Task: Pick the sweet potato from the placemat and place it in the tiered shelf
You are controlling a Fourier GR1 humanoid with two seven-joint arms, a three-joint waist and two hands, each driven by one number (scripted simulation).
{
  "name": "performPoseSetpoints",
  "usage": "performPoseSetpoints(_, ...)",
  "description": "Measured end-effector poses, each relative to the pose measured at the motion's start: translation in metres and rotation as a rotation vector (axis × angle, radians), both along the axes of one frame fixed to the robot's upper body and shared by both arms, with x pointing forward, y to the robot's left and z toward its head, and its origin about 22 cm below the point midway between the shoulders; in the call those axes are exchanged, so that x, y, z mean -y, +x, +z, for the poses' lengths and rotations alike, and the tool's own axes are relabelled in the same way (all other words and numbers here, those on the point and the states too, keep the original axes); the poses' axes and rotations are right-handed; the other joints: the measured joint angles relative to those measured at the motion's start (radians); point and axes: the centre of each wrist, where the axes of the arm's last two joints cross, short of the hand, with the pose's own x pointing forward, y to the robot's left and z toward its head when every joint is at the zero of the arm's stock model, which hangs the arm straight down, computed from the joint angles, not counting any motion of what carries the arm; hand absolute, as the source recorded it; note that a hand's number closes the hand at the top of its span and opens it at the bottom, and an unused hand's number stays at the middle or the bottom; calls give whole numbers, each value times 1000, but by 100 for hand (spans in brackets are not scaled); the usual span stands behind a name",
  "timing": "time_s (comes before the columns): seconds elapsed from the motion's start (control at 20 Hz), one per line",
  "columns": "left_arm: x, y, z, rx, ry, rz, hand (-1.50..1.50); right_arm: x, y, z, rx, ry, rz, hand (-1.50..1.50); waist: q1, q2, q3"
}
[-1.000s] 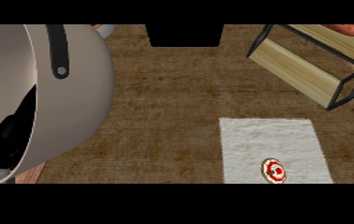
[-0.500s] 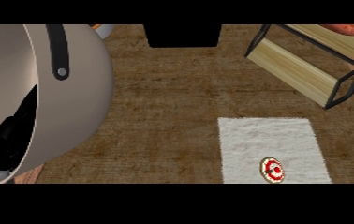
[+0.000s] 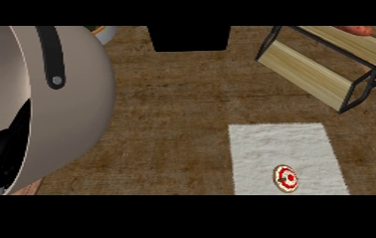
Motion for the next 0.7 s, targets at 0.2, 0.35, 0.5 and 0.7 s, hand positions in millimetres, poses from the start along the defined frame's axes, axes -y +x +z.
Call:
performPoseSetpoints(0.2,-4,-5,-3,-6,8,23,0,17,-48,28,43,14,-43,-150,-22,-6,0)
performPoseSetpoints(0.35,-5,-11,-6,-7,15,39,0,29,-86,42,40,14,-82,-150,-37,-11,0)
performPoseSetpoints(0.5,-9,-16,-6,-12,10,54,0,40,-125,55,27,6,-95,-150,-51,-14,-1)
performPoseSetpoints(0.7,-12,-21,-5,-20,6,76,0,56,-175,68,51,-20,-86,-150,-70,-18,-3)
